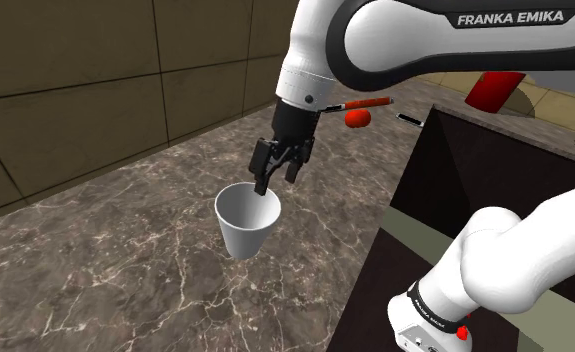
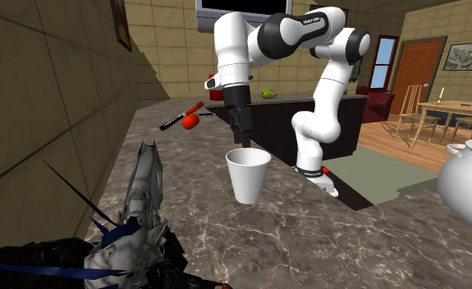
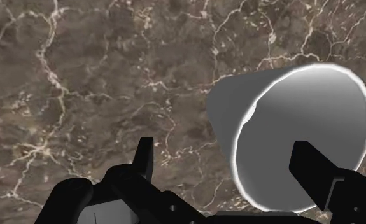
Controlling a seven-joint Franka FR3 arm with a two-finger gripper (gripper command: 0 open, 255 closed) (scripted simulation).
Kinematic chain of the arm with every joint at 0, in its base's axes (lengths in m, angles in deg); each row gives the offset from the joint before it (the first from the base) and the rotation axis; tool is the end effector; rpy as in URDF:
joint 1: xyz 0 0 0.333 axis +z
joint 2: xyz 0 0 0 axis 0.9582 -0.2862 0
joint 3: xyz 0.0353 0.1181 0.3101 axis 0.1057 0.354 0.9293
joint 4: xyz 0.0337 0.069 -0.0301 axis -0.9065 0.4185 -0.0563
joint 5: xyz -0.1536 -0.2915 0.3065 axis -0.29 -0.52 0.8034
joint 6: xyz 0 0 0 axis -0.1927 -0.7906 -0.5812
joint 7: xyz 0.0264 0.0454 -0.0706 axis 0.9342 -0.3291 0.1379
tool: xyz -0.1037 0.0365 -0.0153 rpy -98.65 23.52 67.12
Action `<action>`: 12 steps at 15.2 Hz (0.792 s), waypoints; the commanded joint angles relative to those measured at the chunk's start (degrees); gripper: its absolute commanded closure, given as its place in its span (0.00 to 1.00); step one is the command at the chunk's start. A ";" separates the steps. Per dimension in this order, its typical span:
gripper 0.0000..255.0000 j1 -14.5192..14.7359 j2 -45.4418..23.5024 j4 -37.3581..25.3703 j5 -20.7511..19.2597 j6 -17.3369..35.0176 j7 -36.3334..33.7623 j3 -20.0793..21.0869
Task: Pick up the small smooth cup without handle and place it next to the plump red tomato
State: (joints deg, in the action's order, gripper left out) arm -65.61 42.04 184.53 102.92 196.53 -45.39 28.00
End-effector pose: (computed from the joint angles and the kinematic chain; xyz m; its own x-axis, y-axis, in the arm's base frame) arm 0.4319 0.2629 0.5110 0.9937 0.0912 -0.0648 0.0760 -0.9754 -0.2071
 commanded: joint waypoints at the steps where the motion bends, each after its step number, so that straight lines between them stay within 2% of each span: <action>1: 0.00 0.27 -1.14 -0.22 0.41 1.43 -0.82 0.75; 7: 0.00 0.75 -2.21 3.27 1.02 6.14 -0.70 1.87; 12: 0.00 0.80 -2.33 3.59 1.07 6.60 -0.69 1.98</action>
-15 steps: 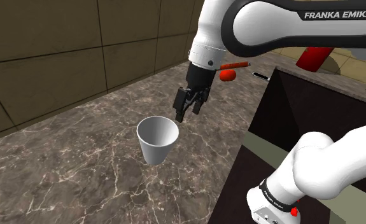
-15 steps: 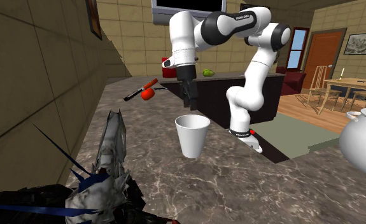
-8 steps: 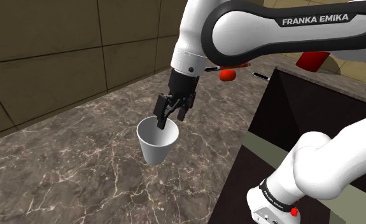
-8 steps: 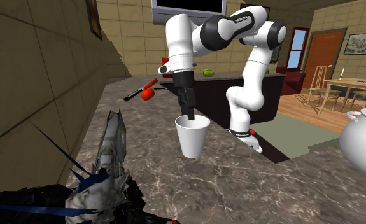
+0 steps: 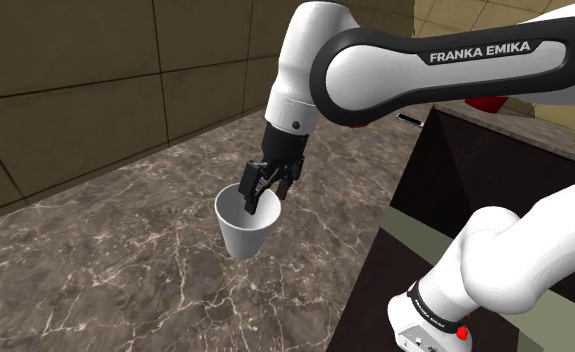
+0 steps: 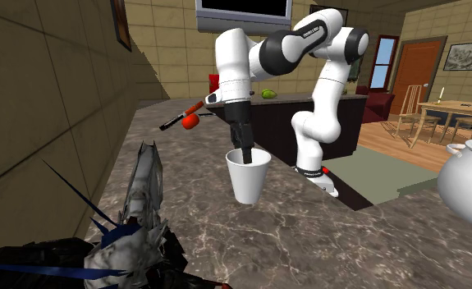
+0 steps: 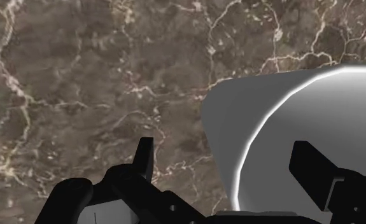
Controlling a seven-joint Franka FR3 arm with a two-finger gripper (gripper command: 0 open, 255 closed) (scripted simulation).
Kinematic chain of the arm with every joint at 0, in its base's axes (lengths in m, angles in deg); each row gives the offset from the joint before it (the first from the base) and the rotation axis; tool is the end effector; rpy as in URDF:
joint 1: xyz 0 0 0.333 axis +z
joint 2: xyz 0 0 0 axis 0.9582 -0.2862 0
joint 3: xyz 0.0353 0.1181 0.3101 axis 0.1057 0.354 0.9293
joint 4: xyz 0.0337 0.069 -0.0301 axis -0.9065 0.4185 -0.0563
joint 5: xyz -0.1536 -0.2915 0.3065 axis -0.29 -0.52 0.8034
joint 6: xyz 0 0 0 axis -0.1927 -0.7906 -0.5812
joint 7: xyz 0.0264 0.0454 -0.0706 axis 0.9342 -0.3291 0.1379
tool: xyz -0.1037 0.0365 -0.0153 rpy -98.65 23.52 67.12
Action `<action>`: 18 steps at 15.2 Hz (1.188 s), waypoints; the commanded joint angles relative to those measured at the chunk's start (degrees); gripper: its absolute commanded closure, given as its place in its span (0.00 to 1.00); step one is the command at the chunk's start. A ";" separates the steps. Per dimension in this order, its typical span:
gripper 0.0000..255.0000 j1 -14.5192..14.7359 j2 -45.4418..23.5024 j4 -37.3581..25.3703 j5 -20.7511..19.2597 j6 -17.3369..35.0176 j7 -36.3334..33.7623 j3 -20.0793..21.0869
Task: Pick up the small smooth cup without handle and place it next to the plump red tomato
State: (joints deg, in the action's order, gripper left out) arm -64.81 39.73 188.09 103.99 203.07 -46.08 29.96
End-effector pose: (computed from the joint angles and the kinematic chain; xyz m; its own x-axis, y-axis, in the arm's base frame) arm 0.4292 0.2805 0.4670 0.9942 0.0876 -0.0625 0.0723 -0.9740 -0.2148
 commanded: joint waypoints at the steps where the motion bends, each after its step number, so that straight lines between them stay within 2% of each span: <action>1: 0.00 0.00 -0.02 0.02 0.00 0.05 0.00 0.01; 3: 0.00 0.00 -0.01 0.02 0.00 0.04 0.00 0.01; 4: 1.00 0.00 -0.01 0.02 0.00 0.04 0.00 0.01; 13: 1.00 0.00 -0.02 0.02 0.00 0.05 0.00 0.01; 18: 1.00 -0.16 0.83 -3.06 -0.41 -3.81 -0.74 -0.49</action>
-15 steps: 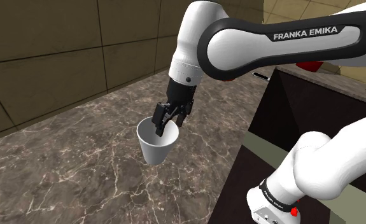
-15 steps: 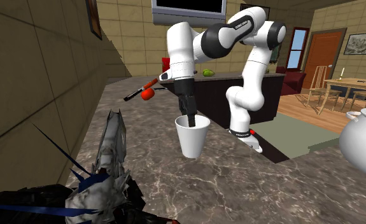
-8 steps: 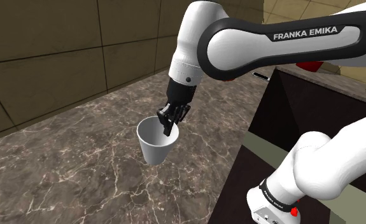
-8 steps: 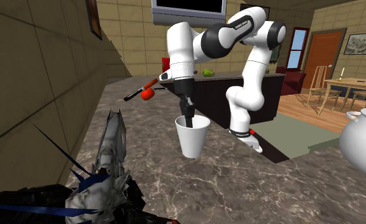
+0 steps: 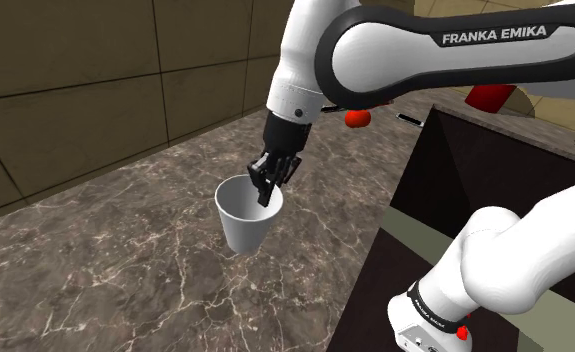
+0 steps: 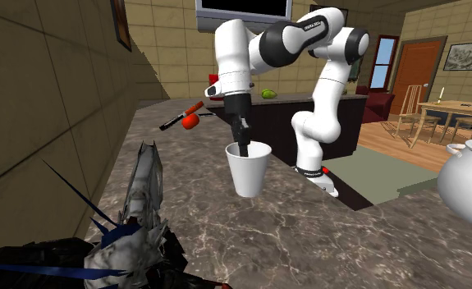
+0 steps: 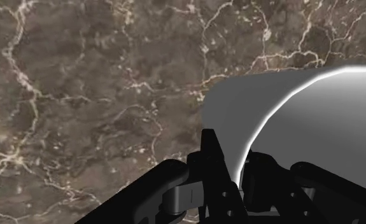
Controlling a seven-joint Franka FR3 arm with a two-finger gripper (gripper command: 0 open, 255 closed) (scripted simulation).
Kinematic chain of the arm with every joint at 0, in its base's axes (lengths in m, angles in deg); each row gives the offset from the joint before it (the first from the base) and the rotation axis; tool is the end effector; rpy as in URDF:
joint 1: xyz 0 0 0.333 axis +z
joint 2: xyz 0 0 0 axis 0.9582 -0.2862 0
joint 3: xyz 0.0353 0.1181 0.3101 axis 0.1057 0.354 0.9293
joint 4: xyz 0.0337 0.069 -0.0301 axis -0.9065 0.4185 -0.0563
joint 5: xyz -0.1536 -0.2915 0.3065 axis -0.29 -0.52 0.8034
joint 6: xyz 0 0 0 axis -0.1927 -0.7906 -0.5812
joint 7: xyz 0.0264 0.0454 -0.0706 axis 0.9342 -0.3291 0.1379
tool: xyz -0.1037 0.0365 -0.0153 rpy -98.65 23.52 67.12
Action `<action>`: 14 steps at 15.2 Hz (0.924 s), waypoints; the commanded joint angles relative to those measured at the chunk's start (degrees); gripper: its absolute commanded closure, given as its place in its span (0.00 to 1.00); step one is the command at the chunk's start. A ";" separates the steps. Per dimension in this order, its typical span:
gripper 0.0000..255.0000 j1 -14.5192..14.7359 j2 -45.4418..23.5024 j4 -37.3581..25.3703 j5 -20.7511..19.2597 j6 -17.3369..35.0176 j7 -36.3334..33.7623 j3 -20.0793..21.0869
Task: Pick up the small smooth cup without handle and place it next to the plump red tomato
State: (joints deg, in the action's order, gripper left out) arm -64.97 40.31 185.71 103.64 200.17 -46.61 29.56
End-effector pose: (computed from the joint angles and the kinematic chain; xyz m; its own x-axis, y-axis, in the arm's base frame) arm 0.4308 0.2805 0.4897 0.9942 0.0874 -0.0622 0.0722 -0.9740 -0.2149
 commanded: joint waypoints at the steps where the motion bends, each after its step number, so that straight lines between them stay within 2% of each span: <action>1: 1.00 -0.04 0.38 -1.33 -0.14 -1.67 -0.37 -0.18; 14: 1.00 -0.47 0.82 -10.80 -1.20 -11.38 -2.48 -1.26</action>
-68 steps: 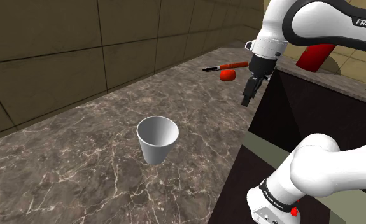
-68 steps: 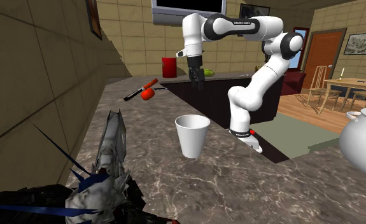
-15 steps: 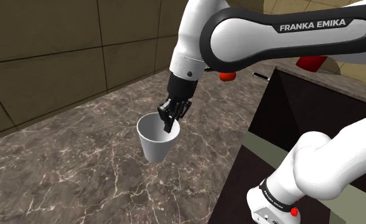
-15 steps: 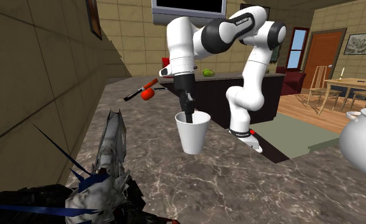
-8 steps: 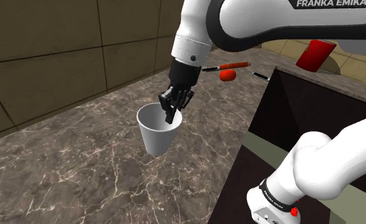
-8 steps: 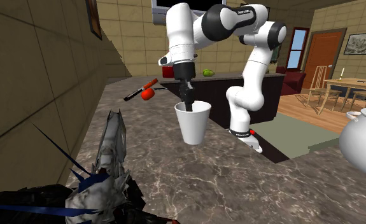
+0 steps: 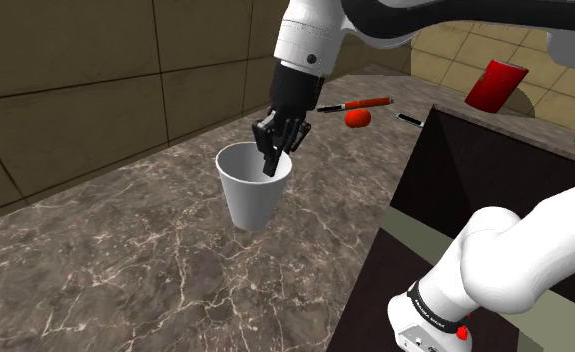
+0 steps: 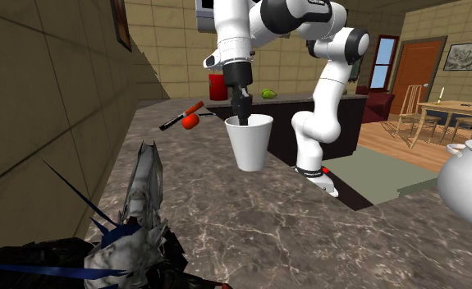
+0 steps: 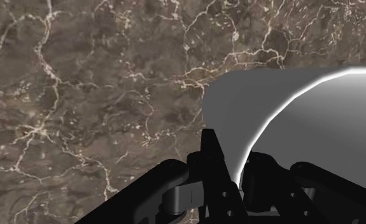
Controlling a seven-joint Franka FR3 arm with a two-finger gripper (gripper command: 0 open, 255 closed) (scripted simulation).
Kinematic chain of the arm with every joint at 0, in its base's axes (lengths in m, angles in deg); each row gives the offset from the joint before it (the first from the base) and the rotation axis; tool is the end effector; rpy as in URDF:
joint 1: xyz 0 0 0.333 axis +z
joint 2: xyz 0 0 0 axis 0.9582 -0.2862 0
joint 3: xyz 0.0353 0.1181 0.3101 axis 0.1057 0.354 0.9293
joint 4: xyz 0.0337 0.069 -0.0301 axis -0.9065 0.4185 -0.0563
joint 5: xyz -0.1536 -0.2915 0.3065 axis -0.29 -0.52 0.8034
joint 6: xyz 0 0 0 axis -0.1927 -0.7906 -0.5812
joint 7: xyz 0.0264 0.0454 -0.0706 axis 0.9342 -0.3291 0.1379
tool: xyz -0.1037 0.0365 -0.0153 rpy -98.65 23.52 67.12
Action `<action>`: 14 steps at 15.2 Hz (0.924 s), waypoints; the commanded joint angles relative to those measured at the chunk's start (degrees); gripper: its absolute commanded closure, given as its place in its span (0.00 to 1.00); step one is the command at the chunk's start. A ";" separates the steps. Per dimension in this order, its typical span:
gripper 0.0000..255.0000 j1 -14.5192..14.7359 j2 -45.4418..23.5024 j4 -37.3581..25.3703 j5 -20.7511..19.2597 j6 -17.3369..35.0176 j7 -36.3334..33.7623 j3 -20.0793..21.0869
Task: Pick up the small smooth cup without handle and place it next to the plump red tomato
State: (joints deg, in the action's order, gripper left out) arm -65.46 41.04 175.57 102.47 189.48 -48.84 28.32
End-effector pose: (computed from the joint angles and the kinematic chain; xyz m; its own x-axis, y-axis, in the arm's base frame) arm 0.4337 0.2812 0.5755 0.9942 0.0875 -0.0624 0.0722 -0.9739 -0.2151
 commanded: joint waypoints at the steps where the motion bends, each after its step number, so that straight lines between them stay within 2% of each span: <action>1: 1.00 -0.02 0.03 -1.46 -0.11 -1.43 -0.42 -0.08; 14: 1.00 -0.41 -1.92 -13.18 -1.12 -11.00 -2.88 -0.73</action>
State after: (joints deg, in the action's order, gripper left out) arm -65.81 39.39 163.52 101.44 179.35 -51.55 27.67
